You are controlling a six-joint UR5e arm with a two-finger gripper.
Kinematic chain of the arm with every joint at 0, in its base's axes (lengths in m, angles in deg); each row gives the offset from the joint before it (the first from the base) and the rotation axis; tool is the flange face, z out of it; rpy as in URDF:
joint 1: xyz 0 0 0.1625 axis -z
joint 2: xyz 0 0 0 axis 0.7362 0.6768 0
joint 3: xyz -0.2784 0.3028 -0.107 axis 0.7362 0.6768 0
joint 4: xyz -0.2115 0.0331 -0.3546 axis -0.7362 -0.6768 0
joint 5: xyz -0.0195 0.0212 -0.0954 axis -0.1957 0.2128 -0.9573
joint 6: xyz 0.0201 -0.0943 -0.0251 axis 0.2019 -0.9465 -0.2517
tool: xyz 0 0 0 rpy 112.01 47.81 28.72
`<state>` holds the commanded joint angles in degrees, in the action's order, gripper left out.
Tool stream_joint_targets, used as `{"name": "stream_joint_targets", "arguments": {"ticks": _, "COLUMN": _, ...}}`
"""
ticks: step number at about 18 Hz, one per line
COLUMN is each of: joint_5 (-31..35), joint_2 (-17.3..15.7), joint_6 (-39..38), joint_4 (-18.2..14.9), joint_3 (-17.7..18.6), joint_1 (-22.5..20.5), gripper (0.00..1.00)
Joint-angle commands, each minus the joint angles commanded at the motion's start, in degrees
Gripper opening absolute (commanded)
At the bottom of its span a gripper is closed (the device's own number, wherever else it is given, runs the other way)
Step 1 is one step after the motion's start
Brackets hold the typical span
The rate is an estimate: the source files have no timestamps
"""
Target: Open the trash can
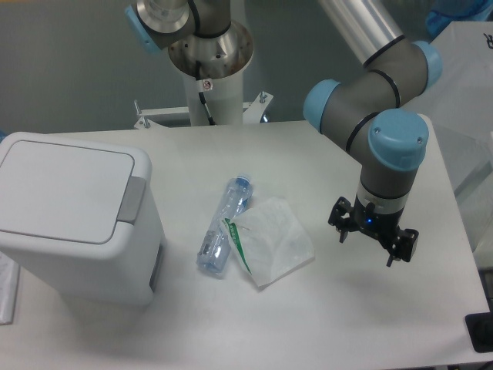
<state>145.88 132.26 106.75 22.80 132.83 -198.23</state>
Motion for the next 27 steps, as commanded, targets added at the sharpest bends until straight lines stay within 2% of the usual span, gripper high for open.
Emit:
{"name": "stream_joint_targets", "arguments": {"ticks": 3, "joint_5": -0.79, "joint_2": -0.26, "joint_6": -4.15, "joint_4": 0.18, "joint_3": 0.18, "joint_1": 0.44, "gripper": 1.00}}
{"name": "stream_joint_targets", "arguments": {"ticks": 13, "joint_5": -16.16, "joint_2": -2.02, "joint_6": -8.89, "joint_4": 0.09, "joint_3": 1.58, "joint_1": -0.08, "gripper": 1.00}}
{"name": "stream_joint_targets", "arguments": {"ticks": 17, "joint_5": -23.37, "joint_2": -4.92, "joint_6": -15.11, "joint_4": 0.00, "joint_3": 2.99, "joint_1": 0.09, "gripper": 1.00}}
{"name": "stream_joint_targets", "arguments": {"ticks": 20, "joint_5": -24.00, "joint_2": -7.20, "joint_6": -22.94, "joint_4": 0.00, "joint_3": 3.08, "joint_1": 0.62, "gripper": 1.00}}
{"name": "stream_joint_targets", "arguments": {"ticks": 22, "joint_5": -25.83, "joint_2": -8.35, "joint_6": -23.58, "joint_4": -0.17, "joint_3": 3.69, "joint_1": 2.11, "gripper": 1.00}}
{"name": "stream_joint_targets", "arguments": {"ticks": 25, "joint_5": -33.38, "joint_2": -11.33, "joint_6": -23.93, "joint_4": 0.17, "joint_3": 6.67, "joint_1": 2.82, "gripper": 1.00}}
{"name": "stream_joint_targets", "arguments": {"ticks": 27, "joint_5": -34.72, "joint_2": -14.58, "joint_6": -23.93, "joint_4": 0.26, "joint_3": 9.75, "joint_1": 2.90, "gripper": 1.00}}
